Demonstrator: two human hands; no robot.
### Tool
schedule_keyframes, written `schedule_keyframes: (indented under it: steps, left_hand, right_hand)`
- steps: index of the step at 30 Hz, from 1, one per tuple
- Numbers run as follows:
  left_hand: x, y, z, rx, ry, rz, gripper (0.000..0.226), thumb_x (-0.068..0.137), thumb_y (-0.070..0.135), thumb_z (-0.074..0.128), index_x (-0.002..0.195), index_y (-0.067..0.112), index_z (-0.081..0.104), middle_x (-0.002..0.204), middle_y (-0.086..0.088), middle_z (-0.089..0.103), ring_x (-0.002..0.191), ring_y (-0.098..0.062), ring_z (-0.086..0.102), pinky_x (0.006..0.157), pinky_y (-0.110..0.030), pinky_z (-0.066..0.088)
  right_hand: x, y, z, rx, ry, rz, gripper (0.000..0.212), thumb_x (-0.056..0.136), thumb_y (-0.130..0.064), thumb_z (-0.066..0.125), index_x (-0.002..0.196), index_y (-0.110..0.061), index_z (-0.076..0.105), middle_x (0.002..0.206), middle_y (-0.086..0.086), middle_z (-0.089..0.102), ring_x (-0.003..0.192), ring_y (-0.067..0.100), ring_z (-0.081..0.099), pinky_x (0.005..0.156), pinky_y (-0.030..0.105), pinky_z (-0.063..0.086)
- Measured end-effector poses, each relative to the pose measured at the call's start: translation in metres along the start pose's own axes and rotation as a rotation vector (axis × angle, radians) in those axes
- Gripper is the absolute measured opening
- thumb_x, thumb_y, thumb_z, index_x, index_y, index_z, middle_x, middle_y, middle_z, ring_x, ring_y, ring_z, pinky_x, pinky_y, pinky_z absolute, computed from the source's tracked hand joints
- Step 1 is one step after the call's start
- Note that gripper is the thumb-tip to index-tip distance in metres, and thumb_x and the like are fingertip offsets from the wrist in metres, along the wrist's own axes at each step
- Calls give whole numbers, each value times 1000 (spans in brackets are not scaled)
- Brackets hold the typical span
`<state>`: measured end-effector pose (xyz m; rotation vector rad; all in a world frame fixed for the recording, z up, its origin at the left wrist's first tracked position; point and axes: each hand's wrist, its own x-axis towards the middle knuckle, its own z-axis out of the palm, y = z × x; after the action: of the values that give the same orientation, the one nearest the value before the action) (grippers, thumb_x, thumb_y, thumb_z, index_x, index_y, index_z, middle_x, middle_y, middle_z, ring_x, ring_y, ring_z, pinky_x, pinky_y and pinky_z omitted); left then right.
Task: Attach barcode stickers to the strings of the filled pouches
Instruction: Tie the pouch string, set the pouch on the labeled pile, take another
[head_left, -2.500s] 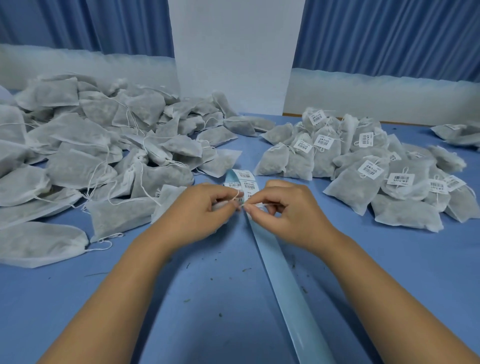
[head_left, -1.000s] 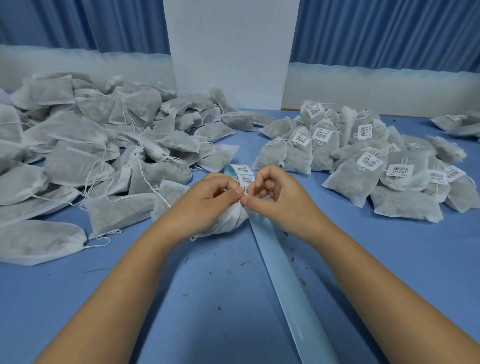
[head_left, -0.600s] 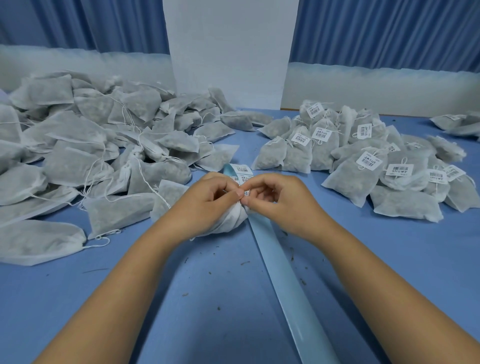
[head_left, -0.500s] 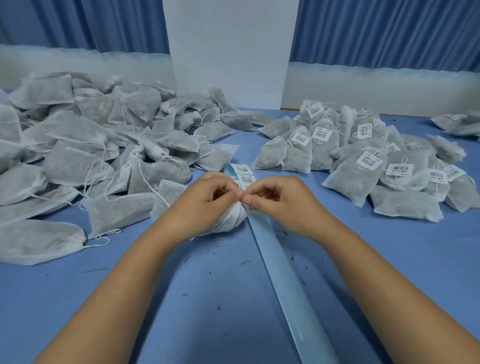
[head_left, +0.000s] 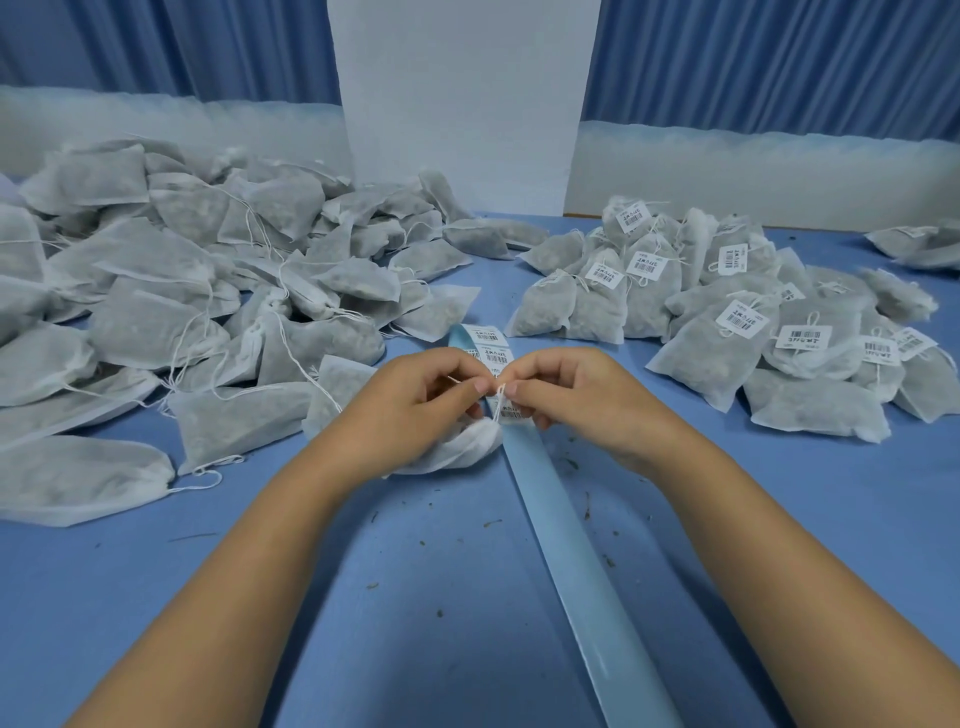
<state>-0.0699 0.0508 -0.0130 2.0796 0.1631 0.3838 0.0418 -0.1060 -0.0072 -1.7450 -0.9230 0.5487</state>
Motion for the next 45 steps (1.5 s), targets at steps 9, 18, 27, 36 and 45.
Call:
schedule_keyframes:
  steps: [9,18,27,36,45]
  left_hand:
    - [-2,-1,6,72,31,-13,22,75,27,85,85,24,65,78,13,74,80,-3,69,78,-15,50]
    - [-1,-1,-1,23,19,7,17,82,6,66,83,23,66,76,5,75,86,-13,69,84,-29,50]
    - [0,-6,3,-14,27,25,12,85,23,77,79,21,67,61,13,61,64,-13,57,68,-21,50]
    - [1,-5,-2,-61,29,49,10,88,16,73,82,23,71,70,-4,69,74,-29,63,79,-42,52]
    - [1,-8,-9,-136,-161,-32,12,95,20,63,88,17,72,68,0,68,69,-12,59,71,-21,46]
  right_hand:
    - [-1,-3,3,-28,29,12,15,90,-14,65,80,-21,74,68,-3,64,67,8,55,63,21,46]
    - [-1,-2,2,-49,3,100,13,92,-17,64,83,-14,73,62,-11,61,60,1,54,58,14,46]
    - [0,-2,7,71,-27,140,18,91,-12,60,77,-15,71,68,1,56,67,11,51,64,24,47]
    - [-1,-4,6,139,-57,160,14,91,-14,63,80,-12,72,69,2,55,67,13,50,65,23,47]
    - [-1,-3,6,90,-7,110,18,90,-10,60,78,-17,71,70,-1,59,68,10,54,65,22,49]
